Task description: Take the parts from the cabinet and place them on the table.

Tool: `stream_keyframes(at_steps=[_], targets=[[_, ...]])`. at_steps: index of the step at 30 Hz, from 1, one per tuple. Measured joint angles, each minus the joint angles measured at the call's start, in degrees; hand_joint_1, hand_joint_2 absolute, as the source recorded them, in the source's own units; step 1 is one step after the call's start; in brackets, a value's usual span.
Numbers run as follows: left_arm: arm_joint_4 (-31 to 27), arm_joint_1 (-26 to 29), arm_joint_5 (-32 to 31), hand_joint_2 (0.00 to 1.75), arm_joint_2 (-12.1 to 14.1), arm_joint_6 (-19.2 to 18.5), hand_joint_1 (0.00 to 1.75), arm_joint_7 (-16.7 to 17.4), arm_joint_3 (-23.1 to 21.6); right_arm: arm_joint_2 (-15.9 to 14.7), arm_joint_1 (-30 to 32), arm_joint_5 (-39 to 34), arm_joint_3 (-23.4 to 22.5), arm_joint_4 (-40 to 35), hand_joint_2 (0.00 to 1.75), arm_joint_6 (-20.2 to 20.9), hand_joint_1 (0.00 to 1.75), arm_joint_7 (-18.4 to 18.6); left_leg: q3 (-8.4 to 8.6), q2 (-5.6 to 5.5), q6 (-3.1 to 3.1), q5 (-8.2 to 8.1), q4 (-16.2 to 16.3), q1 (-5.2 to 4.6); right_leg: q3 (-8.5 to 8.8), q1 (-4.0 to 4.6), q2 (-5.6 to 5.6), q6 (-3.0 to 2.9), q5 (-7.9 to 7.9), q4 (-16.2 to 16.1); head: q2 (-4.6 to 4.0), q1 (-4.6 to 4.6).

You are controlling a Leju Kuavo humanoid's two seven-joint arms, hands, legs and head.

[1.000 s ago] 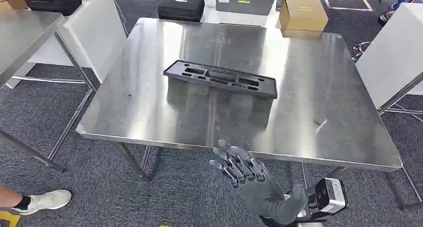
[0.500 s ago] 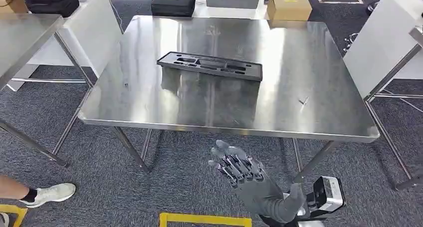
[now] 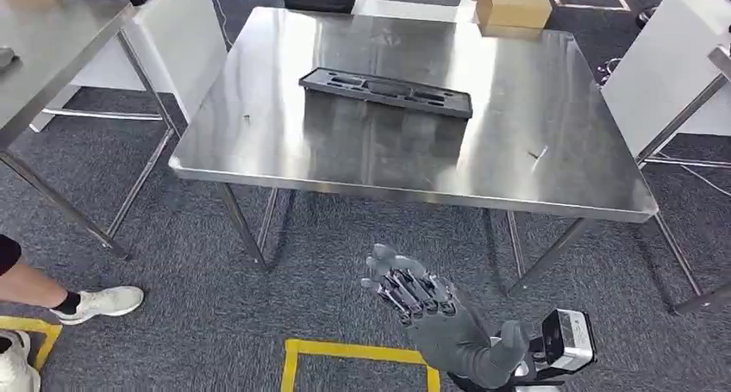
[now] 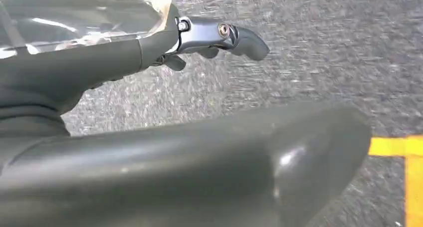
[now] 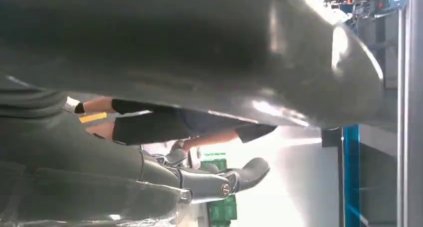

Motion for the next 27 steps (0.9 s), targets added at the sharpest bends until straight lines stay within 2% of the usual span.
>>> stream_keyframes(at_steps=[1,2,3,4,5,6,7,8,9,10,11,12,13,14,15,16,17,18,19,20,21,22,23,26,27], targets=[[0.0,0.01,0.0,0.0,-0.02,0.0,0.0,0.0,0.0,-0.07,0.01,0.04,0.0,0.0,0.0,-0.07,0.0,0.0,-0.77,0.12,0.06,0.86,0.07,-0.18,-0.96,0.07,0.0,0.04,-2.35,4.86,0.0,0.0],[0.0,0.06,0.0,0.0,-0.09,0.0,0.0,0.0,0.0,-0.13,0.03,0.22,0.02,0.0,0.0,-0.13,0.0,0.0,-1.82,0.23,0.08,1.59,0.11,-0.32,-1.07,0.08,0.02,0.4,-2.77,7.85,0.0,-0.04],[0.0,0.08,0.0,0.0,-0.11,0.0,0.0,0.0,0.0,-0.15,0.08,0.35,0.04,0.0,0.0,-0.18,0.0,0.0,-2.81,0.27,0.08,2.35,0.2,-0.44,-0.22,0.12,0.03,0.95,-1.73,8.64,0.0,0.0],[0.0,0.07,0.0,0.0,-0.11,0.0,0.0,0.0,0.0,-0.15,0.08,0.48,0.07,0.0,0.0,-0.17,0.0,0.0,-3.67,0.3,0.02,3.03,0.23,-0.56,1.73,0.17,0.03,1.59,0.12,7.22,0.0,0.02],[0.0,0.07,0.06,0.0,-0.11,0.0,0.0,0.0,0.0,-0.15,0.08,0.63,0.09,0.0,0.0,-0.17,0.0,-0.02,-4.45,0.29,-0.11,3.71,0.23,-0.67,4.94,0.31,0.03,1.94,2.04,3.43,0.0,0.0],[0.0,0.07,0.09,0.0,-0.11,0.02,0.0,0.02,0.0,-0.15,0.05,0.83,0.09,0.0,0.0,-0.17,0.0,-0.02,-5.05,0.25,-0.27,4.41,0.23,-0.72,9.33,0.53,0.04,1.57,2.85,-2.47,0.0,0.02],[0.0,0.06,0.15,0.0,-0.2,0.02,0.0,0.02,0.02,-0.15,-0.06,1.11,0.09,-0.04,0.0,-0.17,0.0,-0.02,-5.31,0.24,-0.49,4.99,0.27,-0.71,13.46,0.85,0.02,0.37,1.02,-8.82,0.02,-0.04],[0.0,0.07,0.22,0.0,-0.22,0.02,0.0,0.0,0.02,-0.15,-0.09,1.22,0.09,-0.11,0.0,-0.17,0.0,-0.04,-5.47,0.2,-0.85,5.47,0.29,-0.96,16.5,1.4,0.04,-0.23,-0.55,-13.49,0.0,-0.04],[0.0,0.07,0.33,0.0,-0.2,0.04,0.0,0.0,0.02,-0.15,-0.03,1.2,0.09,-0.15,0.0,-0.2,0.0,-0.11,-5.29,0.28,-1.22,6.17,-0.14,-0.84,15.52,1.46,0.16,-0.25,-0.46,-12.99,0.0,-0.11],[0.0,0.08,0.33,0.0,-0.2,0.04,0.0,0.0,0.02,-0.15,-0.11,1.22,0.11,-0.17,0.0,-0.2,0.0,-0.11,-5.34,0.29,-1.47,6.74,-0.24,-0.72,15.28,1.65,0.18,-0.37,-0.16,-13.01,0.0,0.2],[0.02,0.21,0.33,0.0,-0.24,0.04,0.0,0.0,0.02,-0.22,0.01,1.27,0.11,-0.17,0.0,-0.2,0.0,-0.11,-5.39,0.23,-1.85,7.41,-0.52,-0.76,14.89,1.65,0.17,-0.8,0.38,-12.97,0.0,0.11],[0.02,0.32,0.44,0.0,-0.11,0.15,0.0,0.0,0.04,-0.22,0.01,1.29,0.13,-0.13,0.0,-0.2,0.0,-0.11,-6.06,0.15,-2.1,7.31,-0.36,-0.51,14.32,0.19,0.1,-1.35,1.34,-13.26,0.0,0.26],[0.02,0.36,0.48,0.0,-0.11,0.2,0.0,0.0,0.04,-0.2,-0.06,1.31,0.18,-0.15,0.0,-0.2,0.0,-0.11,-6.6,-0.13,-2.53,4.42,0.75,-0.54,13.56,0.54,-0.04,-1.72,2.0,-13.16,0.0,0.02],[0.02,0.45,0.48,0.0,-0.18,0.2,0.0,0.0,0.04,-0.15,-0.03,1.29,0.2,-0.15,0.0,-0.2,0.0,-0.11,-7.36,-0.22,-2.82,0.19,3.8,-0.41,12.91,0.5,-0.15,-2.47,2.68,-13.12,0.0,-0.22],[0.02,0.47,0.48,0.0,-0.17,0.2,0.0,0.0,0.04,-0.15,-0.01,1.31,0.22,-0.15,0.0,-0.2,0.0,-0.11,-8.16,-0.3,-3.14,-3.39,7.82,-0.3,12.13,0.51,-0.18,-2.53,3.28,-13.11,0.0,-0.29],[0.02,0.46,0.48,0.0,-0.15,0.2,0.0,0.0,0.04,-0.17,-0.02,1.33,0.22,-0.15,0.0,-0.2,0.0,-0.11,-9.06,-0.34,-3.49,-5.92,12.4,-0.19,11.77,0.57,-0.26,-2.55,3.93,-12.96,0.0,-0.22],[0.02,0.47,0.48,0.0,-0.15,0.2,0.0,-0.02,0.04,-0.15,-0.01,1.33,0.22,-0.13,0.0,-0.2,0.0,-0.11,-9.54,-0.36,-3.75,-6.61,16.25,-0.06,10.74,0.62,-0.35,-2.41,4.54,-12.69,0.0,-0.26],[0.02,0.47,0.5,0.0,-0.15,0.2,0.0,0.0,0.04,-0.15,0.02,1.38,0.24,-0.13,0.0,-0.2,0.0,-0.11,-9.18,-0.35,-3.89,-5.5,17.62,0.05,9.93,0.61,-0.35,-2.16,4.98,-12.39,0.0,-0.28],[0.02,0.47,0.5,0.0,-0.15,0.2,0.0,0.0,0.04,-0.15,0.05,1.38,0.24,-0.13,0.0,-0.2,0.0,-0.07,-7.7,-0.35,-4.01,-3.42,16.76,0.26,8.98,0.49,-0.37,-1.93,5.37,-11.97,0.0,-0.26],[0.02,0.47,0.5,0.0,-0.15,0.2,0.0,0.0,0.04,-0.13,0.06,1.46,0.26,-0.13,0.0,-0.2,0.0,-0.04,-5.0,-0.34,-4.07,-1.46,13.65,0.47,8.1,0.38,-0.36,-1.55,5.64,-11.47,0.0,-0.31],[0.02,0.45,0.5,0.0,-0.13,0.2,0.0,-0.02,0.04,-0.11,0.04,1.57,0.26,-0.13,0.0,-0.2,0.0,-0.02,-1.35,-0.34,-4.13,-0.46,8.8,0.63,7.38,0.25,-0.35,-1.28,5.81,-10.9,0.0,-0.28],[0.02,0.41,0.48,0.0,-0.13,0.2,0.0,-0.02,0.04,-0.07,0.05,1.87,0.26,-0.15,0.0,-0.24,0.0,0.07,1.81,-0.49,-4.15,-1.85,3.84,0.8,6.84,0.25,-0.38,-1.05,5.9,-10.25,0.0,-0.33],[0.02,0.37,0.48,0.0,-0.13,0.17,0.0,-0.04,0.04,-0.04,-0.08,2.52,0.24,-0.15,0.0,-0.68,0.0,0.18,3.38,-0.71,-3.86,-2.66,1.31,0.34,6.15,0.68,-0.44,-0.67,6.15,-9.74,0.0,-0.31],[0.02,0.41,0.39,0.0,-0.17,0.17,0.0,-0.13,0.02,0.07,0.04,4.83,0.37,-0.15,0.0,-2.36,0.0,0.72,2.68,-0.77,-3.38,-2.55,1.16,-0.12,5.58,0.42,-0.49,1.07,7.36,-9.87,0.0,-0.22],[0.04,0.4,0.31,0.0,-0.17,0.11,0.0,-0.13,0.02,0.04,0.12,6.01,0.37,-0.13,0.0,-3.06,0.0,1.11,2.31,-0.65,-2.46,-2.0,0.33,0.21,4.94,0.81,-0.45,1.5,7.3,-9.63,0.0,-0.16]])
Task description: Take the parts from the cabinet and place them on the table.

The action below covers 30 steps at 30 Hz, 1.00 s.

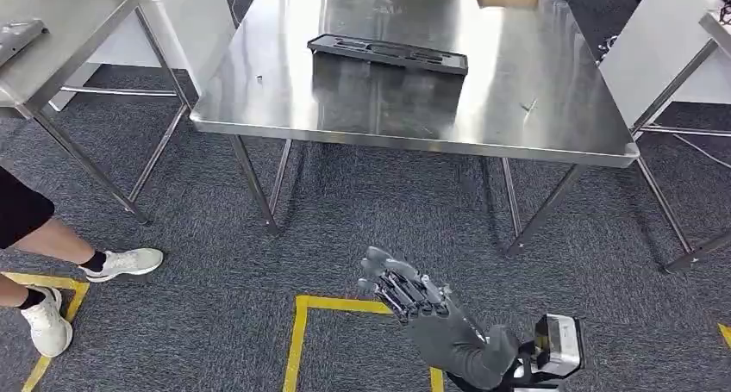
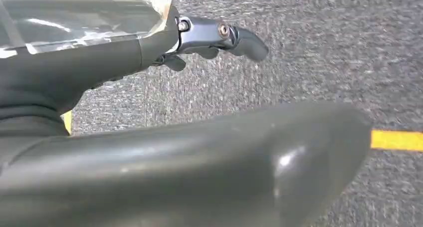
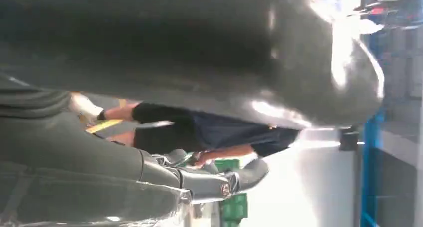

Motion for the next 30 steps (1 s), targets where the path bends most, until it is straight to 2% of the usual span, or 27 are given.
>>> stream_keyframes(at_steps=[1,2,4,5,6,7,8,9,10,11,12,14,15,16,17,18,19,20,21,22,23,24,25,26,27,28,30], targets=[[-0.02,-0.08,-0.09,0.0,0.0,-0.11,0.0,0.0,0.0,0.0,0.13,0.9,0.02,0.13,0.0,-0.51,0.0,0.29,-0.53,0.24,0.86,0.58,-0.07,-0.02,-0.78,-0.46,0.17,-0.18,-1.47,0.99,0.0,-0.06],[-0.02,-0.11,-0.26,0.0,0.07,-0.22,0.0,0.02,0.0,0.0,0.23,2.16,0.09,0.26,0.0,-1.19,0.0,0.7,-1.31,0.33,1.71,1.15,-0.1,-0.01,-2.09,-0.37,0.28,-0.69,-4.31,3.95,0.0,0.18],[-0.02,-0.1,-0.35,0.0,0.07,-0.39,0.0,0.07,0.0,0.09,0.4,4.77,0.28,1.28,0.0,-2.63,0.0,1.73,-2.75,0.52,2.16,2.27,-0.09,-0.17,-4.49,-0.38,0.38,-1.07,-9.23,12.45,0.0,0.18],[-0.02,-0.09,-0.35,0.0,0.07,-0.46,0.0,0.09,0.0,0.13,0.63,5.9,0.39,2.21,0.0,-3.83,0.0,2.48,-3.67,0.56,2.15,2.98,-0.07,-0.23,-5.35,-0.36,0.41,-0.84,-10.6,16.28,0.0,0.2],[-0.02,-0.08,-0.35,0.0,0.04,-0.48,0.0,0.24,0.0,0.39,0.8,7.46,0.48,3.77,0.0,-5.54,0.0,3.28,-4.56,0.6,2.12,3.63,-0.02,-0.24,-5.15,-0.38,0.41,-0.3,-10.36,17.94,0.0,0.2],[-0.02,-0.09,-0.35,0.0,0.02,-0.59,0.0,0.28,0.0,0.9,0.88,9.07,0.61,5.67,0.0,-7.05,0.0,3.63,-5.37,0.66,2.03,4.29,-0.02,-0.23,-3.66,-0.42,0.41,0.45,-8.86,16.92,0.0,0.2],[-0.02,-0.09,-0.42,0.0,0.0,-0.66,0.0,0.42,0.0,1.44,0.87,10.76,0.77,8.23,0.0,-8.58,0.0,4.06,-6.1,0.69,1.87,4.94,-0.01,-0.22,-1.05,-0.45,0.4,1.16,-6.8,13.67,0.0,0.22],[-0.02,-0.09,-0.41,0.0,0.0,-0.79,0.0,0.66,0.0,1.97,0.83,11.8,0.83,10.43,0.0,-9.6,0.0,4.55,-6.71,0.66,1.67,5.52,-0.01,-0.22,2.24,-0.46,0.4,1.48,-5.25,9.07,0.0,0.2],[-0.02,-0.1,-0.44,0.0,-0.02,-0.81,0.0,0.77,-0.02,2.56,0.81,12.46,0.92,12.67,0.0,-10.39,0.0,5.21,-7.09,0.59,1.42,6.11,0.01,-0.22,6.0,-0.45,0.41,1.21,-4.97,3.67,0.0,0.2],[-0.02,-0.1,-0.44,0.0,-0.04,-0.81,0.0,0.83,-0.04,3.3,0.64,13.02,1.01,15.33,0.0,-11.02,0.0,5.93,-7.48,0.53,0.99,6.59,0.08,-0.51,9.4,-0.04,0.41,0.21,-6.83,-1.8,0.0,0.2],[-0.02,-0.1,-0.44,0.0,-0.11,-0.83,0.0,0.85,-0.04,3.94,0.54,13.13,1.07,17.98,0.0,-11.33,0.0,6.34,-7.51,0.6,0.63,7.35,-0.17,-0.47,10.07,0.39,0.6,-0.54,-7.27,-3.16,0.0,-0.06],[-0.02,-0.11,-0.44,0.0,-0.15,-0.83,0.0,0.87,-0.07,4.77,0.54,13.18,1.11,22.39,0.0,-11.46,0.0,6.87,-7.47,0.63,0.08,8.67,-0.75,-0.34,8.82,0.65,0.61,-1.18,-6.59,-2.77,0.0,0.11],[-0.02,0.02,-0.46,0.0,-0.13,-0.87,0.0,0.9,-0.07,5.07,0.6,13.2,1.11,23.83,0.0,-11.5,0.0,7.02,-7.7,0.49,-0.39,9.34,-1.07,-0.52,8.28,0.35,0.57,-1.93,-5.88,-2.98,0.0,0.13],[-0.02,0.01,-0.46,0.0,-0.11,-0.85,0.0,0.9,-0.09,5.42,0.43,13.22,1.18,25.37,0.0,-11.52,0.0,7.06,-8.36,0.39,-0.63,7.94,-0.52,-0.14,7.72,-0.74,0.34,-2.6,-5.09,-3.06,0.0,0.16],[-0.02,0.03,-0.46,0.0,-0.06,-0.85,0.0,0.96,-0.09,5.88,0.39,13.39,1.18,26.7,0.0,-11.57,0.0,7.15,-9.06,0.36,-0.81,3.97,1.67,-0.19,6.95,-0.53,0.31,-3.49,-4.34,-3.03,0.0,-0.06],[-0.02,0.03,-0.46,0.0,-0.07,-0.85,0.0,1.01,-0.09,6.17,0.38,13.44,1.18,27.67,0.0,-11.63,0.0,7.22,-9.94,0.31,-0.99,-0.18,5.6,-0.15,6.44,-0.5,0.22,-3.92,-3.64,-3.02,0.0,-0.3],[-0.02,0.02,-0.5,0.0,-0.09,-0.87,0.0,1.05,-0.09,6.41,0.39,13.63,1.2,28.71,0.0,-11.85,0.0,7.56,-10.99,0.24,-1.2,-3.45,10.37,-0.15,5.61,-0.41,0.18,-3.96,-2.88,-2.94,0.0,-0.28],[-0.02,0.02,-0.61,0.0,-0.09,-0.87,0.0,1.07,-0.11,6.62,0.4,13.74,1.22,29.69,0.0,-12.0,0.0,7.94,-11.68,0.25,-1.39,-5.1,14.48,-0.13,4.75,-0.33,0.11,-3.94,-2.2,-2.88,0.0,-0.33],[-0.02,0.02,-0.68,0.0,-0.07,-0.87,0.0,1.09,-0.13,6.82,0.39,13.81,1.2,30.78,0.0,-12.18,0.0,8.05,-11.69,0.25,-1.51,-4.96,17.12,-0.12,3.84,-0.32,0.08,-3.81,-1.56,-2.77,0.0,-0.24],[-0.02,0.02,-0.72,0.0,-0.07,-0.87,0.0,1.11,-0.13,6.93,0.39,13.94,1.2,31.83,0.0,-12.35,0.0,8.09,-10.67,0.26,-1.55,-3.26,17.5,-0.08,2.82,-0.33,0.07,-3.63,-0.96,-2.49,0.0,-0.3],[-0.02,0.01,-0.79,0.0,-0.07,-0.87,0.0,1.14,-0.13,7.02,0.38,13.99,1.2,32.56,0.0,-12.37,0.0,8.09,-8.53,0.26,-1.59,-1.0,15.65,0.09,1.79,-0.39,0.07,-3.37,-0.51,-2.08,0.0,-0.3],[-0.02,-0.01,-0.79,0.0,-0.02,-0.87,0.0,1.14,-0.15,7.17,0.38,13.98,1.2,33.14,0.0,-12.37,0.0,8.09,-4.96,0.27,-1.58,0.81,11.49,0.32,0.73,-0.51,0.11,-3.07,-0.11,-1.52,0.0,-0.3],[-0.02,-0.09,-0.83,0.0,0.0,-0.87,0.0,1.14,-0.15,7.3,0.32,14.01,1.2,33.53,0.0,-12.4,0.0,8.09,-1.08,0.24,-1.54,0.84,6.59,0.5,-0.02,-0.53,0.17,-2.66,0.17,-0.87,0.0,-0.33],[-0.02,-0.3,-0.83,0.0,0.0,-0.87,0.0,1.14,-0.18,7.39,0.29,14.01,1.18,33.79,0.0,-12.4,0.0,8.09,2.04,0.13,-1.55,-1.67,1.96,0.36,-0.74,-0.22,0.18,-2.32,0.36,-0.32,0.0,-0.37],[-0.02,-0.39,-0.83,0.0,0.0,-0.87,0.0,1.14,-0.17,7.39,0.15,14.05,1.18,34.09,0.0,-12.42,0.0,8.09,3.11,-0.18,-1.05,-2.52,-0.32,0.11,-1.02,-0.16,0.13,-1.94,0.63,0.04,0.0,-0.15],[-0.02,-0.44,-0.87,0.0,0.0,-0.87,0.0,1.14,-0.2,7.45,-0.05,14.05,1.18,34.36,0.0,-12.51,0.0,8.07,2.48,-0.15,-0.82,-2.61,-0.37,-0.12,-1.24,-0.15,0.02,-1.37,1.27,0.17,0.0,-0.15],[-0.02,-0.31,-0.85,0.0,-0.02,-0.87,0.0,1.27,-0.2,7.74,-0.3,15.1,1.16,35.61,0.0,-13.42,0.0,8.4,1.95,-0.02,0.47,-1.73,-0.29,-0.49,-1.55,-0.25,0.09,-0.54,2.43,-0.26,0.0,-0.19]])
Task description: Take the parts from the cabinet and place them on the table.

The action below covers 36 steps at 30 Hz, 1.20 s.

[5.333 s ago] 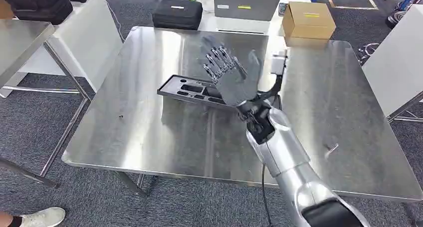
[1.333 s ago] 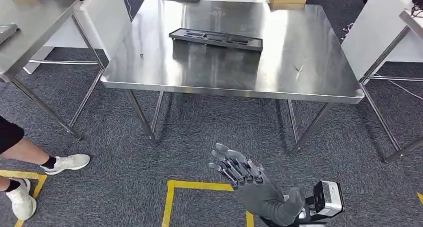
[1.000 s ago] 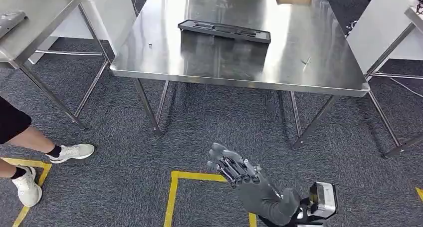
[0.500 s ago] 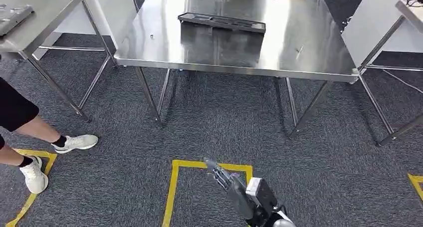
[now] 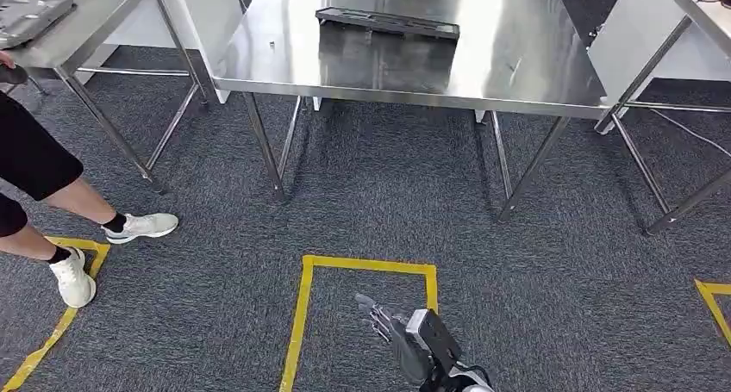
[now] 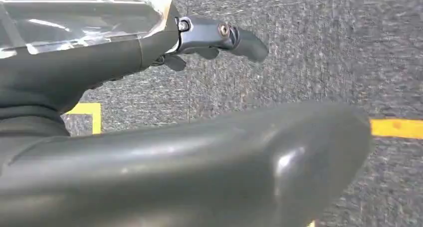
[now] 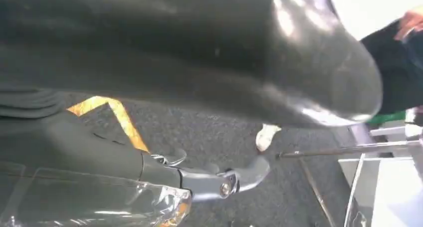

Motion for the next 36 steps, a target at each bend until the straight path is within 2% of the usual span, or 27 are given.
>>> stream_keyframes(at_steps=[1,3,5,6,7,9,10,12,13,15,16,17,18,19,20,21,22,24,25,27,28,30,31,32,33,35,36], targets=[[0.0,0.01,0.0,0.0,-0.04,0.0,0.0,0.09,0.0,0.04,-0.04,0.61,0.0,1.15,0.0,-0.76,0.0,0.09,-1.05,0.51,0.94,0.87,-0.26,0.43,-0.41,-0.19,0.07,0.2,-0.54,0.44,0.0,0.02],[-0.02,-0.11,0.0,0.0,0.13,0.0,0.0,0.22,0.0,0.57,-0.37,2.83,-0.11,4.31,0.0,-3.2,0.0,-0.39,-2.71,0.57,1.8,2.23,-0.27,0.27,-2.42,-0.26,0.23,-0.82,-6.3,5.04,0.0,0.48],[-0.02,-0.11,0.0,0.0,0.13,0.0,0.0,0.31,0.0,1.31,-1.35,5.39,-0.22,9.6,0.0,-6.78,0.0,-1.2,-4.85,0.67,1.79,4.02,-0.21,0.1,-4.28,-0.25,0.29,-1.18,-12.18,13.98,0.0,0.5],[-0.02,-0.11,0.0,0.0,0.09,0.02,0.0,0.31,-0.02,1.71,-1.85,6.67,-0.48,12.62,0.0,-9.05,0.0,-1.53,-5.87,0.77,1.79,4.94,-0.16,0.02,-4.31,-0.25,0.32,-0.68,-12.64,17.26,0.0,0.5],[-0.02,-0.05,0.0,0.0,0.09,0.04,0.0,0.33,-0.02,2.29,-2.36,8.14,-0.65,15.99,0.0,-11.87,0.0,-1.86,-6.99,0.84,1.75,5.81,-0.1,0.0,-3.51,-0.24,0.33,0.06,-11.3,18.52,0.0,0.52],[-0.02,-0.04,0.11,0.0,0.04,0.2,0.0,0.39,-0.02,3.67,-3.39,10.88,-0.94,23.27,0.0,-18.25,0.0,-1.88,-9.06,0.89,1.48,7.49,0.0,-0.04,0.99,-0.18,0.34,1.42,-6.93,14.94,0.0,0.5],[-0.02,-0.05,0.24,0.0,0.05,0.31,0.0,0.46,0.0,4.04,-3.67,11.05,-1.16,26.23,0.0,-20.16,0.0,-1.66,-9.92,0.86,1.29,8.31,-0.01,-0.04,5.01,-0.06,0.34,1.17,-6.35,9.97,0.0,0.5],[0.0,-0.04,0.46,0.0,0.04,0.35,0.0,0.55,0.02,4.68,-4.48,11.69,-1.81,31.24,0.0,-22.21,0.0,-1.03,-10.56,0.8,0.63,9.62,0.1,-0.29,13.91,0.7,0.27,-0.93,-10.54,-3.26,0.0,0.59],[0.0,-0.02,0.48,0.0,0.04,0.35,0.0,0.63,0.02,4.92,-4.79,12.45,-1.9,34.12,0.0,-23.53,0.0,-0.55,-10.5,1.01,0.27,10.51,-0.33,-0.24,13.42,0.88,0.38,-1.12,-11.09,-3.69,0.0,0.28],[0.0,0.08,0.57,0.0,0.09,0.35,0.0,0.92,0.04,5.38,-4.82,13.0,-1.97,39.0,0.0,-24.74,0.0,1.01,-10.49,1.02,-0.43,12.12,-1.07,-0.06,12.48,1.11,0.42,-1.77,-10.14,-3.35,0.0,0.44],[0.02,0.25,0.68,0.0,0.32,0.37,0.0,1.07,0.09,5.62,-4.64,12.74,-2.07,41.05,0.0,-24.59,0.0,2.12,-10.94,0.8,-0.73,12.46,-1.26,-0.06,11.85,0.12,0.24,-2.21,-9.09,-3.65,0.0,0.53],[0.02,0.36,0.76,0.0,0.37,0.42,0.0,1.22,0.09,5.62,-4.57,12.18,-2.47,42.93,0.0,-24.15,0.0,3.01,-11.64,0.58,-0.99,9.53,-0.25,0.09,10.99,-0.01,0.01,-2.66,-8.36,-3.54,0.0,0.35],[0.04,0.57,0.87,0.0,0.37,0.42,0.0,1.42,0.09,5.64,-4.35,11.91,-2.78,44.37,0.0,-23.97,0.0,3.37,-12.34,0.54,-1.15,4.84,2.7,0.24,10.06,-0.06,-0.04,-3.56,-7.46,-3.5,0.0,0.24],[0.07,0.74,0.87,0.0,0.42,0.42,0.0,1.46,0.11,5.64,-4.24,11.8,-3.02,45.74,0.0,-23.76,0.0,3.45,-13.11,0.48,-1.43,0.63,7.04,0.31,9.08,-0.02,-0.05,-3.67,-6.63,-3.46,0.0,0.02],[0.09,0.74,0.87,0.0,0.46,0.42,0.0,1.51,0.11,5.66,-4.24,11.8,-3.08,46.82,0.0,-23.65,0.0,3.47,-13.91,0.45,-1.73,-2.26,11.89,0.31,8.15,0.05,-0.08,-3.67,-5.83,-3.39,0.0,0.0],[0.09,0.73,0.87,0.0,0.52,0.42,0.0,1.51,0.11,5.68,-4.24,11.8,-3.19,47.96,0.0,-23.65,0.0,3.5,-14.35,0.45,-1.99,-3.09,15.98,0.33,7.39,0.08,-0.18,-3.6,-5.05,-3.17,0.0,0.02],[0.09,0.73,0.87,0.0,0.57,0.42,0.0,1.51,0.09,5.7,-4.24,11.8,-3.37,48.76,0.0,-23.62,0.0,3.56,-14.01,0.47,-2.12,-2.01,18.06,0.4,6.27,0.08,-0.28,-3.43,-4.42,-2.83,0.0,0.0],[0.09,0.73,0.87,0.0,0.61,0.42,0.0,1.51,0.09,5.81,-4.22,11.78,-3.67,50.03,0.0,-23.62,0.0,3.78,-10.14,0.48,-2.32,2.15,15.73,0.84,3.85,-0.13,-0.28,-2.82,-3.48,-1.65,0.0,-0.02],[0.09,0.7,0.9,0.0,0.68,0.42,0.0,1.53,0.11,5.84,-4.27,11.78,-3.83,50.53,0.0,-23.62,0.0,4.06,-6.2,0.48,-2.41,2.95,11.27,1.09,2.62,-0.25,-0.25,-2.56,-3.11,-0.83,0.0,-0.02],[0.09,0.41,0.85,0.0,0.7,0.42,0.0,1.53,0.11,5.84,-4.47,11.62,-4.02,51.39,0.0,-23.6,0.0,6.12,1.16,0.1,-2.38,-0.54,1.52,1.16,0.89,0.16,-0.16,-1.93,-2.74,1.04,0.0,-0.13],[0.09,0.26,0.83,0.0,0.7,0.39,0.0,1.57,0.09,5.73,-4.46,11.08,-4.24,52.14,0.0,-23.1,0.0,7.6,1.22,-0.09,-1.81,-1.48,0.8,0.83,0.58,0.27,-0.26,-1.35,-2.33,1.14,0.0,0.09],[0.09,0.36,0.59,0.0,0.74,0.22,0.0,1.84,0.07,5.46,-3.95,9.68,-4.94,53.51,0.0,-21.79,0.0,10.34,0.45,-0.08,-0.72,-0.88,0.86,0.22,0.36,-0.06,-0.32,-0.43,-1.11,0.76,0.0,0.13],[0.18,0.5,0.46,0.0,0.74,-0.02,0.0,2.03,0.09,5.05,-3.06,8.82,-5.55,54.34,0.0,-20.87,0.0,11.15,-0.54,0.04,0.18,0.07,0.36,0.34,-0.01,0.38,-0.33,0.16,-0.48,0.69,0.0,0.09],[0.24,0.34,0.26,0.0,0.77,-0.15,0.0,2.08,0.07,4.74,-2.23,7.93,-6.01,55.01,0.0,-19.88,0.0,11.54,-1.23,0.26,0.83,0.67,0.19,0.53,-0.88,-0.29,-0.03,-0.14,-2.23,1.78,0.0,-0.11],[0.24,0.28,-0.09,0.0,0.92,-0.26,0.0,2.19,0.07,4.68,-1.29,7.25,-6.45,55.47,0.0,-19.1,0.0,11.89,-2.06,0.14,1.5,1.26,0.12,0.56,-1.96,-0.24,0.1,-0.7,-5.04,4.02,0.0,0.4],[0.24,0.28,-0.61,0.0,1.05,-0.48,0.0,2.27,-0.13,4.09,0.16,5.83,-7.54,56.35,0.0,-18.22,0.0,11.98,-3.81,0.27,1.54,2.64,0.15,0.45,-3.97,-0.26,0.33,-1.27,-11.02,11.84,0.0,0.72],[0.24,0.28,-0.74,0.0,1.05,-0.77,0.0,2.34,-0.28,3.87,0.58,5.22,-8.17,56.8,0.0,-18.03,0.0,12.04,-4.73,0.47,1.49,3.34,0.19,0.39,-4.76,-0.26,0.36,-0.97,-12.35,15.92,0.0,0.7]])
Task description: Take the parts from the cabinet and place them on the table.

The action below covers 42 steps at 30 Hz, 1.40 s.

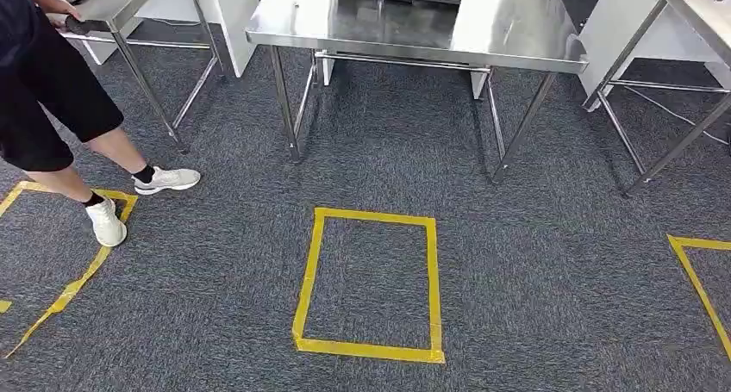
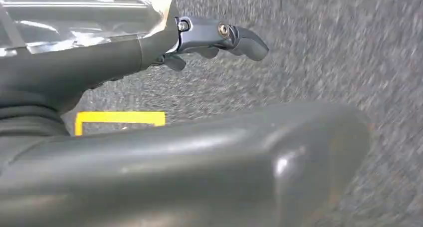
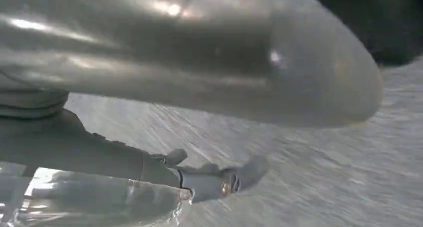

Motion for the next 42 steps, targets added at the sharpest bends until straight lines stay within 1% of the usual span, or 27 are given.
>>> stream_keyframes(at_steps=[2,4,6,7,9,11,12,14,16,17,19,20,21,25,26,27,28,30,31,32,34,35,36,37,40,41,42], targets=[[0.02,0.01,-0.18,0.0,-0.02,-0.13,0.0,0.02,-0.33,-0.02,0.72,-0.88,-0.95,0.59,0.0,0.02,0.0,0.11,-1.73,0.43,-0.21,1.34,0.09,-0.03,1.0,-0.02,0.0,1.49,2.22,2.91,0.0,0.0],[0.02,-0.01,-0.46,0.0,-0.04,-0.17,0.0,0.04,-0.55,0.07,1.12,-1.34,-1.84,0.85,0.0,-0.09,0.0,0.2,-2.59,0.58,-0.62,2.47,0.12,0.08,6.57,-0.05,-0.01,2.49,5.44,-3.37,0.0,0.02],[0.02,-0.13,-0.44,0.0,-0.02,-0.17,0.0,0.2,-0.57,0.22,1.03,-1.4,-2.17,0.9,0.0,-0.52,0.0,0.2,-3.17,0.67,-1.31,3.37,0.27,-0.22,15.43,0.23,-0.01,1.36,3.55,-14.81,0.0,0.16],[0.02,-0.15,-0.46,0.0,-0.04,-0.17,0.0,0.22,-0.61,0.22,0.91,-1.4,-2.52,0.97,0.0,-0.9,0.0,0.17,-3.32,0.73,-1.73,3.97,0.37,-0.39,17.3,0.65,0.15,0.65,1.95,-18.71,0.0,0.07],[0.02,-0.23,-0.46,0.0,-0.02,-0.17,0.0,0.26,-0.68,0.5,0.98,-1.16,-2.87,1.12,0.0,-1.48,0.0,-0.11,-3.32,0.7,-2.34,5.0,-0.06,-0.34,16.22,0.93,0.06,0.11,2.17,-18.26,0.0,0.02],[0.02,-0.19,-0.46,0.0,0.04,-0.15,0.0,0.42,-0.72,0.72,1.24,-0.49,-2.87,1.31,0.0,-1.81,0.0,-0.35,-3.72,0.33,-3.0,4.47,0.53,0.17,15.92,-0.18,-0.56,-1.17,3.02,-18.48,0.0,0.02],[0.02,-0.16,-0.46,0.0,0.07,-0.15,0.0,0.57,-0.72,0.83,1.25,-0.33,-2.89,1.38,0.0,-1.9,0.0,-0.44,-4.53,0.23,-3.15,1.79,2.58,0.17,15.54,-0.03,-0.93,-1.89,3.36,-18.48,0.0,-0.02],[0.02,-0.14,-0.46,0.0,0.0,-0.15,0.0,0.7,-0.74,0.77,1.23,-0.18,-2.89,1.45,0.0,-2.08,0.0,-0.61,-7.79,-0.12,-3.58,-4.42,11.39,0.21,14.57,0.22,-1.64,-2.69,4.1,-18.46,0.0,-0.17],[0.02,-0.08,-0.46,0.0,0.0,-0.11,0.0,0.74,-0.75,0.83,1.3,-0.18,-2.89,1.53,0.0,-2.08,0.0,-0.66,-9.6,-0.16,-3.88,-6.35,17.94,0.27,13.76,0.47,-2.41,-2.63,4.64,-18.41,0.0,-0.17],[0.02,0.0,-0.46,0.0,0.0,-0.09,0.0,0.76,-0.74,0.9,1.38,-0.18,-2.89,1.6,0.0,-2.08,0.0,-0.66,-8.63,-0.12,-3.86,-5.58,17.48,0.29,13.54,0.51,-2.86,-2.63,4.83,-18.39,0.0,-0.22],[0.02,0.03,-0.44,0.0,0.02,-0.09,0.0,0.81,-0.74,0.96,1.41,-0.16,-2.89,1.62,0.0,-2.08,0.0,-0.66,-2.74,0.59,-3.68,-1.96,9.47,0.3,13.49,0.49,-3.77,-2.49,4.9,-18.31,0.0,-0.24],[0.02,-0.02,-0.44,0.0,0.09,-0.09,0.0,0.79,-0.77,1.01,1.35,-0.13,-2.89,1.62,0.0,-2.08,0.0,-0.66,0.96,1.84,-3.44,-0.48,4.01,0.3,13.61,0.51,-4.22,-2.44,4.87,-18.17,0.0,-0.24],[0.02,-0.14,-0.44,0.0,0.09,-0.09,0.0,0.81,-0.79,0.98,1.27,-0.13,-2.89,1.64,0.0,-2.08,0.0,-0.66,3.27,4.53,-3.21,-1.2,0.44,0.05,13.81,1.07,-4.59,-2.15,4.7,-17.93,0.0,-0.26],[0.04,-0.18,-0.44,0.0,0.07,-0.06,0.0,0.79,-0.81,0.96,1.0,0.13,-2.89,1.73,0.0,-2.14,0.0,-0.74,1.99,2.57,-1.37,-0.62,-0.08,-0.59,13.67,1.48,-6.6,-0.89,5.04,-17.67,0.0,0.22],[0.04,-0.14,-0.44,0.0,0.02,-0.06,0.0,0.79,-0.81,0.88,0.96,0.43,-2.89,1.73,0.0,-2.23,0.0,-0.79,2.14,2.05,-0.67,-0.1,-0.6,-0.05,12.97,1.38,-5.27,-0.37,4.44,-17.18,0.0,0.07],[0.02,-0.13,-0.42,0.0,0.04,-0.02,0.0,0.79,-0.81,0.92,1.05,0.57,-2.89,1.75,0.0,-2.23,0.0,-0.83,1.84,1.58,-0.28,0.16,-0.66,-0.06,12.15,1.14,-2.48,-0.45,3.1,-15.22,0.0,0.35],[0.02,-0.22,-0.37,0.0,0.09,0.0,0.0,0.7,-0.81,0.98,1.11,0.56,-2.89,1.75,0.0,-2.23,0.0,-0.83,1.44,1.06,0.05,0.38,-0.66,-0.06,10.34,0.96,-1.05,-0.75,1.18,-11.42,0.0,0.42],[0.02,-0.29,-0.37,0.0,0.04,0.02,0.0,0.55,-0.81,0.96,1.27,0.59,-2.89,1.93,0.0,-2.23,0.0,-0.81,0.71,-0.35,0.24,0.82,-0.64,-0.11,5.7,0.74,-0.16,-1.02,-2.66,-1.53,0.0,0.37],[0.02,-0.22,-0.35,0.0,0.04,0.02,0.0,0.52,-0.81,0.96,1.3,0.56,-2.89,1.95,0.0,-2.23,0.0,-0.79,0.48,-1.01,0.15,1.04,-0.64,-0.1,4.21,0.68,-0.06,-0.76,-3.35,1.55,0.0,0.4],[0.02,-0.1,-0.35,0.0,0.04,0.05,0.0,0.42,-0.81,0.96,1.46,0.56,-2.89,1.97,0.0,-2.23,0.0,-0.72,0.31,-1.81,0.02,1.25,-0.62,-0.07,4.09,0.47,-0.05,-0.22,-2.8,1.53,0.0,0.37],[0.02,0.0,-0.35,0.0,-0.09,0.09,0.0,0.35,-0.81,0.87,1.55,0.59,-2.89,2.01,0.0,-2.23,0.0,-0.7,0.25,-3.29,-0.37,1.57,-0.6,0.06,8.09,-0.01,0.29,1.23,1.02,-6.43,0.0,0.35],[0.02,-0.02,-0.35,0.0,-0.09,0.11,0.0,0.31,-0.81,0.85,1.51,0.59,-2.89,2.01,0.0,-2.27,0.0,-0.7,0.25,-3.92,-0.64,1.74,-0.58,0.14,10.88,-0.24,1.18,1.78,3.15,-12.11,0.0,0.39],[0.02,-0.05,-0.33,0.0,-0.09,0.15,0.0,0.26,-0.81,0.9,1.5,0.63,-2.89,2.01,0.0,-2.29,0.0,-0.7,0.13,-4.5,-0.99,1.95,-0.56,0.14,13.19,-0.66,3.98,2.0,4.34,-16.74,0.0,0.53],[0.02,-0.07,-0.15,0.0,-0.04,0.18,0.0,0.26,-0.81,0.94,1.42,0.85,-2.89,2.04,0.0,-2.29,0.0,-0.72,-0.07,-5.02,-1.43,2.01,-0.32,-0.36,13.11,-0.28,4.71,1.36,4.35,-17.47,0.0,0.64],[0.02,-0.01,0.09,0.0,-0.07,0.2,0.0,0.2,-0.79,0.96,1.55,1.37,-2.82,2.04,0.0,-2.29,0.0,-0.87,-0.68,-6.4,-2.65,2.77,-0.66,-0.04,12.7,0.17,2.85,0.01,4.76,-17.01,0.0,0.24],[0.02,0.08,0.13,0.0,0.0,0.26,0.0,0.07,-0.79,0.98,1.6,1.46,-2.78,2.04,0.0,-2.29,0.0,-0.92,-0.82,-6.86,-2.95,2.82,-0.5,0.17,12.51,-0.5,2.11,-0.66,5.18,-17.39,0.0,0.2],[0.02,0.2,0.17,0.0,0.02,0.37,0.0,-0.09,-0.77,1.01,1.34,1.61,-2.76,2.04,0.0,-2.29,0.0,-0.98,-1.55,-4.3,-2.91,1.55,0.91,0.12,12.65,-0.56,1.33,-1.03,5.39,-17.42,0.0,0.2]])
